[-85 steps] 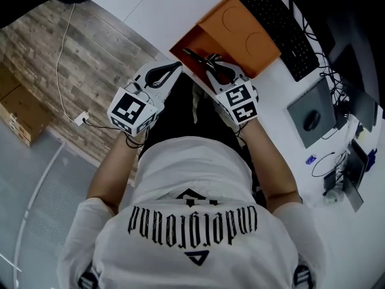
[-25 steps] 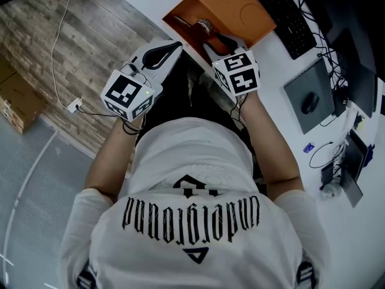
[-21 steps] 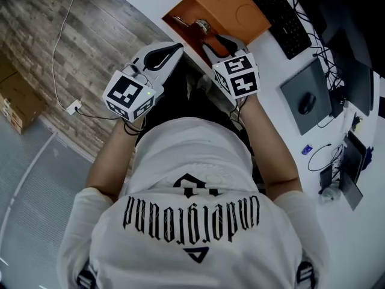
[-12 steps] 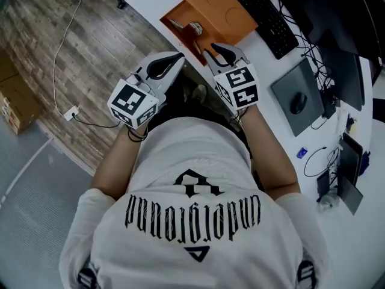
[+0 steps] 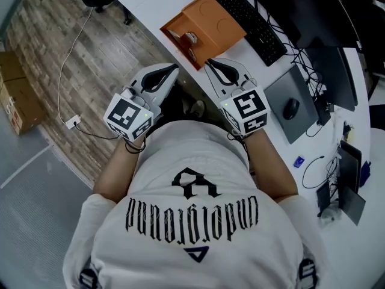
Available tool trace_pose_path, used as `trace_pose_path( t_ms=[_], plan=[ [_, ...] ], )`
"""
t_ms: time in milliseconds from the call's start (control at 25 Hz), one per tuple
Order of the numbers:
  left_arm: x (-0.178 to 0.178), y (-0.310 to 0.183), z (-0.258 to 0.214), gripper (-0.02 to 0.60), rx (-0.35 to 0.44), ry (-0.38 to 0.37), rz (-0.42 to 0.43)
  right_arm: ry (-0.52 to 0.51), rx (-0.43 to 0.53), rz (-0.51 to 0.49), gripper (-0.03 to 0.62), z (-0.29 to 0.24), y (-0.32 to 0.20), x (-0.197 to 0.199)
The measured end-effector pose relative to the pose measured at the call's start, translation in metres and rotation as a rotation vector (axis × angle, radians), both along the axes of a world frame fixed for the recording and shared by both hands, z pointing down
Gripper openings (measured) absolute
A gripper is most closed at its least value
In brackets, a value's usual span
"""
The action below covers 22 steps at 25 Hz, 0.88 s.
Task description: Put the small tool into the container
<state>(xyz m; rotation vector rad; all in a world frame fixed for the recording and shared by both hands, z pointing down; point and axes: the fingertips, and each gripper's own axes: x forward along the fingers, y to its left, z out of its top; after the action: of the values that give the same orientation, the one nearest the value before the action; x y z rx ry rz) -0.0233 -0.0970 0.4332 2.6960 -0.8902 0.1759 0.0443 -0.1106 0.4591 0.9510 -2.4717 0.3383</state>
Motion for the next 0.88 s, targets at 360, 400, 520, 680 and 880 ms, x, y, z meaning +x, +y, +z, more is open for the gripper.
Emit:
trace_pose_path(
  t_ms=[360, 400, 520, 680, 880],
  plan=[
    [0.019, 0.026, -0.040, 0.014, 0.080, -0.015, 0.017, -0.036, 0.147, -0.048, 0.015, -0.059, 0.031, 0.013],
    [0.021, 0.029, -0.044, 0.014, 0.087, -0.015, 0.019, -0.041, 0.161, -0.054, 0.015, -0.063, 0.034, 0.015],
    [0.024, 0.034, -0.055, 0.014, 0.106, -0.017, 0.012, -0.057, 0.197, -0.063, 0.015, -0.074, 0.040, 0.024],
    [0.028, 0.040, -0.063, 0.014, 0.124, -0.021, 0.006, -0.071, 0.220, -0.067, 0.015, -0.080, 0.045, 0.032],
    [0.029, 0.055, -0.069, 0.014, 0.132, -0.019, -0.021, -0.081, 0.224, -0.051, 0.015, -0.091, 0.052, 0.043]
  ],
)
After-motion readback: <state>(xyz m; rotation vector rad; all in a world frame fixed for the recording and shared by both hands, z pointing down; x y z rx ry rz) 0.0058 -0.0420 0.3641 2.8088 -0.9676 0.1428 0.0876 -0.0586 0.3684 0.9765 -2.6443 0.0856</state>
